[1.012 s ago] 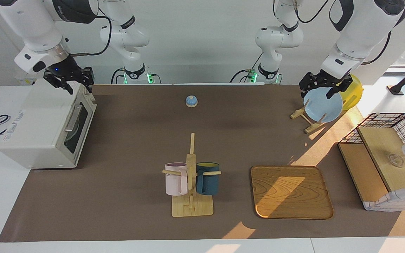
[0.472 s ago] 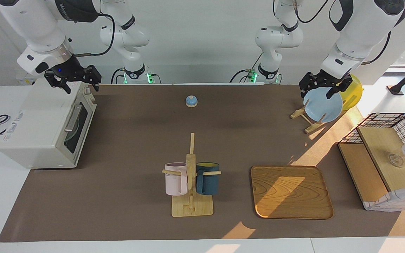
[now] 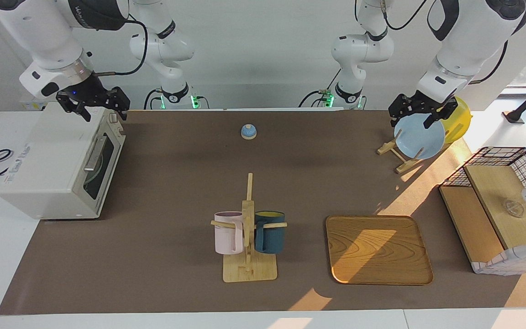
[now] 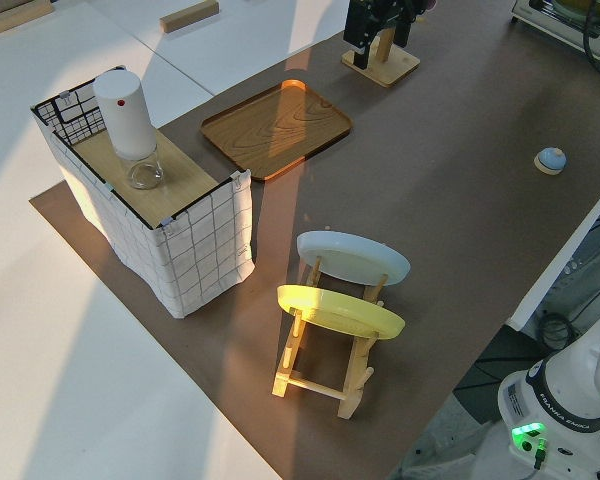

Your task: Put corn in oven

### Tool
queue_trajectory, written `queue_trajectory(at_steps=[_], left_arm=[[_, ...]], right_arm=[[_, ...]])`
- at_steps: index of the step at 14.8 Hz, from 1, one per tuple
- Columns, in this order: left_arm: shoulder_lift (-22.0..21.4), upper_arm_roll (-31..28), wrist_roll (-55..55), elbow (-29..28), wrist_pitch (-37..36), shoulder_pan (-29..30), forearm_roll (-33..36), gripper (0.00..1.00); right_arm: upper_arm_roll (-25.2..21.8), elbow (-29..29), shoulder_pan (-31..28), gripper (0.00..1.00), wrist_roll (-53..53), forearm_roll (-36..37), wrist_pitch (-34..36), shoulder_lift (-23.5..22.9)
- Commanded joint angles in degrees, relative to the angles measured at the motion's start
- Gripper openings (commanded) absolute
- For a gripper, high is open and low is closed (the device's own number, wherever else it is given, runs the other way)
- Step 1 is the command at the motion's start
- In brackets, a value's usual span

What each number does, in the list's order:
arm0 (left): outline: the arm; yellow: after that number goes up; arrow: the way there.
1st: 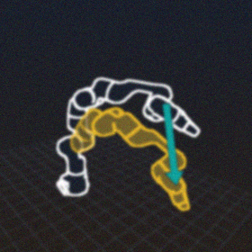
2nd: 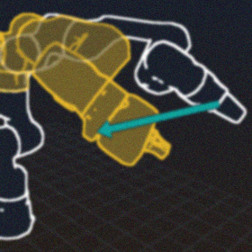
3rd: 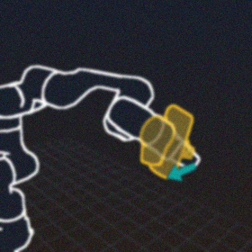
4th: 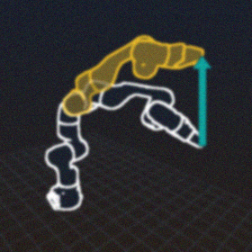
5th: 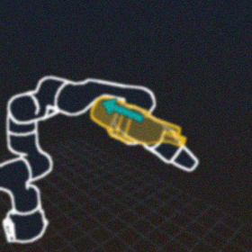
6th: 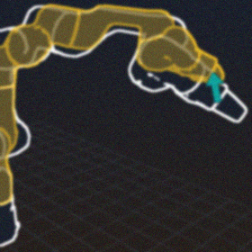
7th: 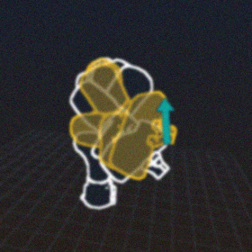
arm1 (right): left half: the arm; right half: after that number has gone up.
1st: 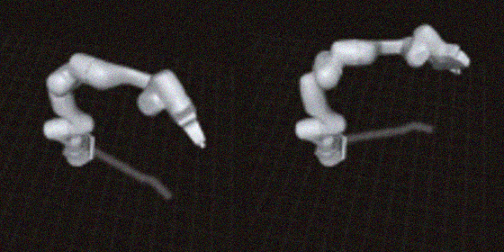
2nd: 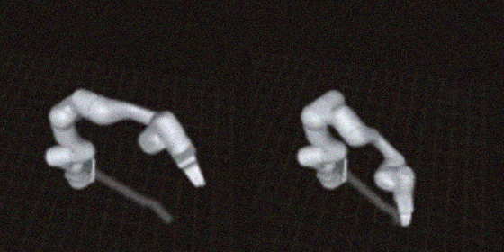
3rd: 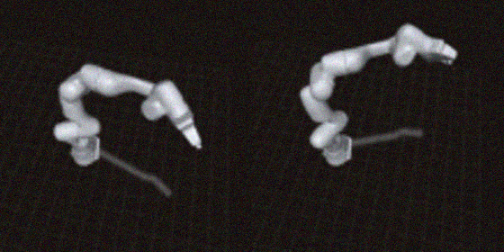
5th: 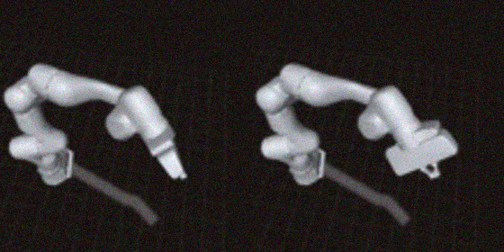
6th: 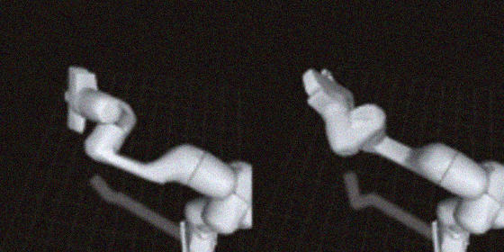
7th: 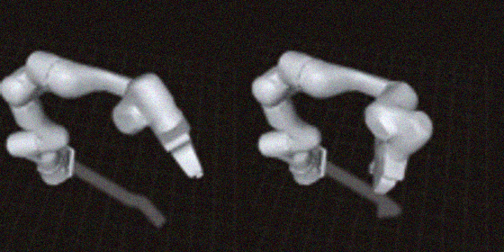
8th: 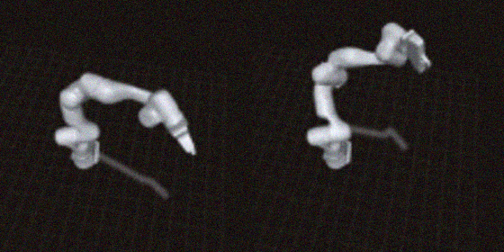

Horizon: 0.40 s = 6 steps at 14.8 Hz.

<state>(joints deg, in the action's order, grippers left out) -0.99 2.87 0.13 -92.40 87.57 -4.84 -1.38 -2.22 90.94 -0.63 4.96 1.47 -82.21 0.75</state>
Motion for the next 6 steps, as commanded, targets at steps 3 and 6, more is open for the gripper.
queue_trajectory(at_steps=[3,6], left_arm=[[-0.77,0.30,0.14,-0.32,-0.03,0.53,1.12,1.00],[-0.77,0.30,0.14,-0.32,-0.03,0.45,1.12,1.00]], right_arm=[[0.46,-1.56,0.10,1.00,-0.74,-1.20,1.27,-0.66],[0.46,-1.56,0.01,1.00,-0.48,-1.38,0.13,-0.49]])
